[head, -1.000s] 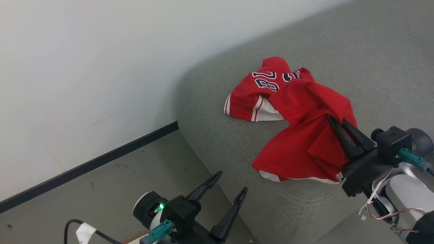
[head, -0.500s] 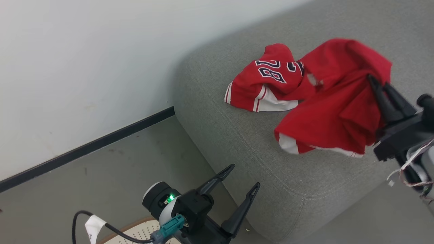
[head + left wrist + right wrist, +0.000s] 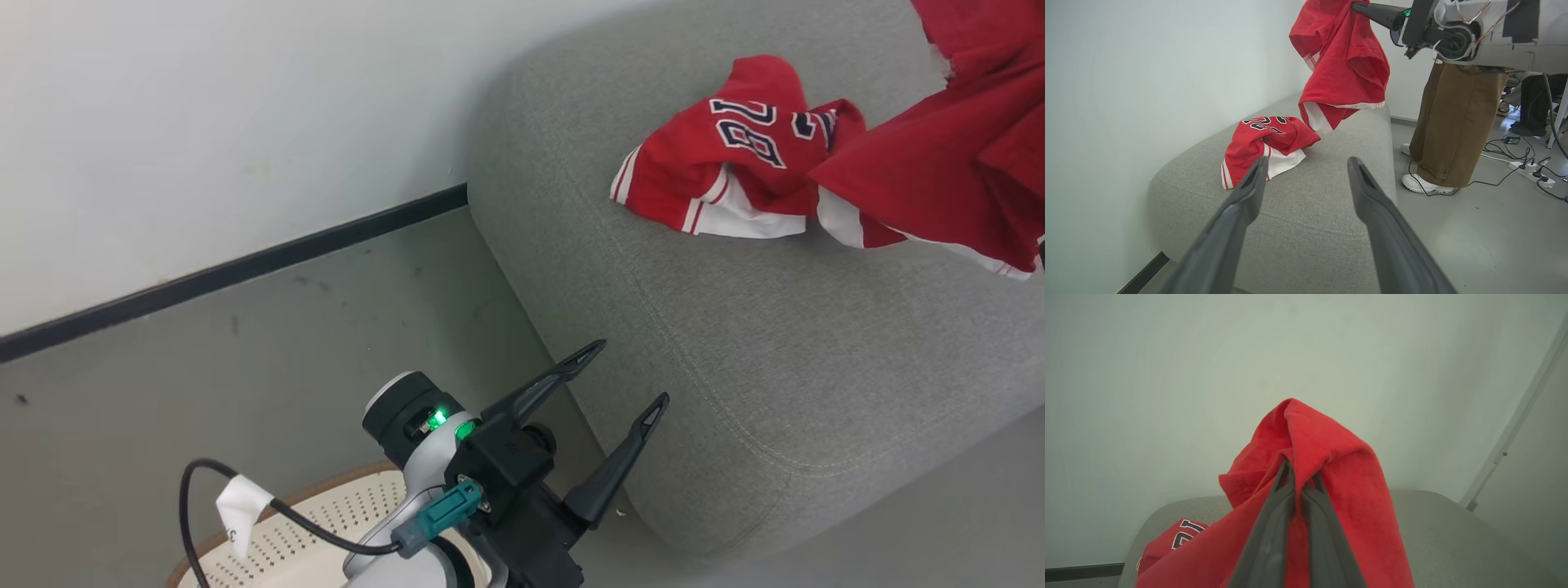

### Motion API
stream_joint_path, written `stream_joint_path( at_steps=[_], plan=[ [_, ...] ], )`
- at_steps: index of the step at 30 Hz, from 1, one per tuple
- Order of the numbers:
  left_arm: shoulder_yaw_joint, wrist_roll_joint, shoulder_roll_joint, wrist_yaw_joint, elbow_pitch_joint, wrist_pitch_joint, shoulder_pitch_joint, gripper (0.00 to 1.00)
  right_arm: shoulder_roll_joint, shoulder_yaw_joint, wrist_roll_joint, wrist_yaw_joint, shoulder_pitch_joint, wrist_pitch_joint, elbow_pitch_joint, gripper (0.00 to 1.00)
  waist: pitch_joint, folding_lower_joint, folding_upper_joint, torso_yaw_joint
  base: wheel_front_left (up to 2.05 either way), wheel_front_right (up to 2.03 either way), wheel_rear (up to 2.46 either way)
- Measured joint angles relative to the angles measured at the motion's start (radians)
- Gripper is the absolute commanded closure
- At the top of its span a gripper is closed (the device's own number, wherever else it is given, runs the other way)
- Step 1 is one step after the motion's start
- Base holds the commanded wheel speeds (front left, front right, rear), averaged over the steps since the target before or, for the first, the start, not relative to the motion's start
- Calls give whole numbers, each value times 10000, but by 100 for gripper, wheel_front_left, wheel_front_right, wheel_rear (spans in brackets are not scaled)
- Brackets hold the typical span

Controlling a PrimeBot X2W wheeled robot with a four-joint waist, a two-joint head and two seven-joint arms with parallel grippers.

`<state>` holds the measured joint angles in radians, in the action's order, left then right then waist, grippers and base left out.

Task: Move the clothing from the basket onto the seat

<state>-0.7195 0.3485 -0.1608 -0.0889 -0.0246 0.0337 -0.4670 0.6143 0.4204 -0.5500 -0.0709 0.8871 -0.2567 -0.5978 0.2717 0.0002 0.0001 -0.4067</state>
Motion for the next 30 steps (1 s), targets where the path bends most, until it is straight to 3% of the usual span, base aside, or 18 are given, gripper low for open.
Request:
stream_joint_path(
  at_steps=[9,22,30],
  plan=[
    [-297,-280,109,-94,-134,263,-691,0,-50,6,238,-84,152,0,-1348,100,858,0,0,842,0,0,0],
    [-322,-387,-38,-182,-117,336,-1127,0,-1283,278,437,-100,794,0,-2661,100,1827,0,1,1831,0,0,0],
    [-297,-407,-184,-184,-25,207,-1217,0,-1766,437,579,-215,869,0,-3162,100,2041,-1,1,1946,0,0,0]
  ],
)
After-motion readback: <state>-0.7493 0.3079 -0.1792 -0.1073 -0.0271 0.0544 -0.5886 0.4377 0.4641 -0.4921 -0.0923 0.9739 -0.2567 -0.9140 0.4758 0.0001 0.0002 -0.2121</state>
